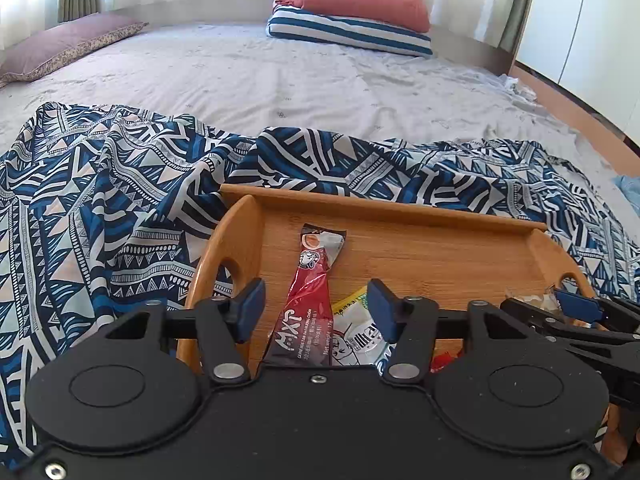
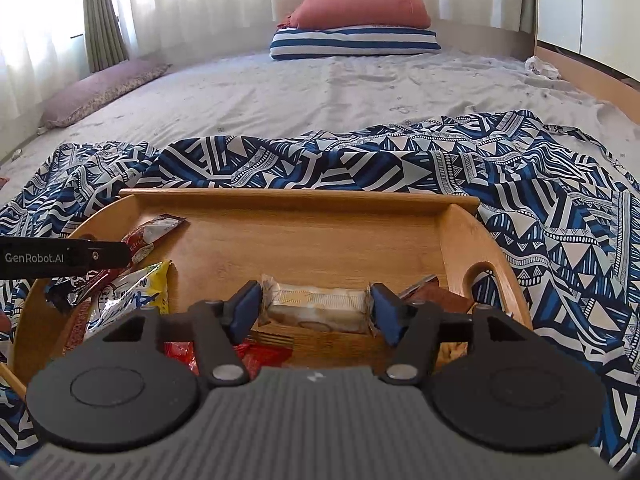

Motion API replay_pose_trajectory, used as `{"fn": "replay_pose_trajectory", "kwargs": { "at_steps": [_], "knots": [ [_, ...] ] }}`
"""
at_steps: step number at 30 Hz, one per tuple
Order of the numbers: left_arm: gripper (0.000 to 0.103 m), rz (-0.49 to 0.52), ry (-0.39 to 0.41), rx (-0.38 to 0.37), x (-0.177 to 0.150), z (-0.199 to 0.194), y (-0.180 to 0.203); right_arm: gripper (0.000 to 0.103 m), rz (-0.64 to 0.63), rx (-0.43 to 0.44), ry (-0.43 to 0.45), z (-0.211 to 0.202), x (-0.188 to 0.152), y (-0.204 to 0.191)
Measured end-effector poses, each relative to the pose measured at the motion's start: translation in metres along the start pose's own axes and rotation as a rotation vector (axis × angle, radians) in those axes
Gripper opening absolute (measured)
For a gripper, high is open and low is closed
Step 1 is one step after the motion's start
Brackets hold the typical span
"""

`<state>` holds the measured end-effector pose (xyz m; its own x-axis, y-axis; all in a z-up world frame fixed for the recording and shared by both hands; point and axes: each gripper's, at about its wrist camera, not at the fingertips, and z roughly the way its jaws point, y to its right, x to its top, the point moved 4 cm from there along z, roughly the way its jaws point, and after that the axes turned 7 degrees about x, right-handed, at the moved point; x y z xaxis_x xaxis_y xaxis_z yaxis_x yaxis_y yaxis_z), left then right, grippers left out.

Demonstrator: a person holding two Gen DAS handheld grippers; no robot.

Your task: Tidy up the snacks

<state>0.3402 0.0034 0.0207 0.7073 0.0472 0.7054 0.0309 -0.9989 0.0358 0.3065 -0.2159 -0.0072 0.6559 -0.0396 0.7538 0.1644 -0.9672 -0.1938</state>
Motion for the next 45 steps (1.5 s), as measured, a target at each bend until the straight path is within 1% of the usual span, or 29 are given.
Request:
{"fn": "replay_pose_trajectory", "kwargs": {
  "at_steps": [1, 4, 7, 9, 11, 15, 18, 20, 22, 27, 31, 37, 42, 45],
  "knots": [
    [0.058, 0.0, 0.004, -0.005, 0.0, -0.004, 0.0, 0.077, -0.001, -0.003, 0.005, -0.003, 0.001, 0.0],
    [0.064, 0.012, 0.021, -0.012, -0.001, -0.016, -0.001, 0.083, -0.002, -0.002, 0.025, -0.013, 0.004, -0.002],
    [0.073, 0.028, 0.041, -0.011, -0.003, -0.027, 0.0, 0.088, -0.006, 0.0, 0.044, -0.024, 0.006, -0.003],
    [0.081, 0.033, 0.05, -0.014, -0.004, -0.034, 0.0, 0.089, -0.011, -0.003, 0.055, -0.03, 0.008, -0.004],
    [0.083, 0.03, 0.055, -0.02, -0.005, -0.041, -0.001, 0.091, -0.016, -0.005, 0.064, -0.037, 0.009, -0.005],
    [0.091, 0.026, 0.064, -0.012, -0.007, -0.053, -0.004, 0.093, -0.023, -0.008, 0.081, -0.048, 0.01, -0.007],
    [0.098, 0.032, 0.074, 0.0, -0.01, -0.062, -0.006, 0.098, -0.027, -0.012, 0.095, -0.057, 0.011, -0.009],
    [0.099, 0.035, 0.084, 0.001, -0.012, -0.069, -0.008, 0.102, -0.028, -0.009, 0.102, -0.063, 0.009, -0.01],
    [0.1, 0.037, 0.087, 0.001, -0.014, -0.075, -0.009, 0.103, -0.033, -0.007, 0.105, -0.068, 0.008, -0.011],
    [0.1, 0.036, 0.084, -0.002, -0.022, -0.091, -0.014, 0.103, -0.054, -0.007, 0.118, -0.085, 0.001, -0.015],
    [0.1, 0.027, 0.092, -0.007, -0.03, -0.109, -0.017, 0.103, -0.043, 0.007, 0.125, -0.097, -0.004, -0.017],
    [0.101, 0.034, 0.101, -0.023, -0.043, -0.137, -0.019, 0.103, -0.048, -0.005, 0.138, -0.116, -0.012, -0.021],
    [0.102, 0.04, 0.13, -0.024, -0.056, -0.158, -0.018, 0.103, -0.045, 0.0, 0.156, -0.133, -0.021, -0.023],
    [0.102, 0.045, 0.133, -0.023, -0.064, -0.168, -0.017, 0.103, -0.047, -0.01, 0.167, -0.142, -0.027, -0.025]
  ]
}}
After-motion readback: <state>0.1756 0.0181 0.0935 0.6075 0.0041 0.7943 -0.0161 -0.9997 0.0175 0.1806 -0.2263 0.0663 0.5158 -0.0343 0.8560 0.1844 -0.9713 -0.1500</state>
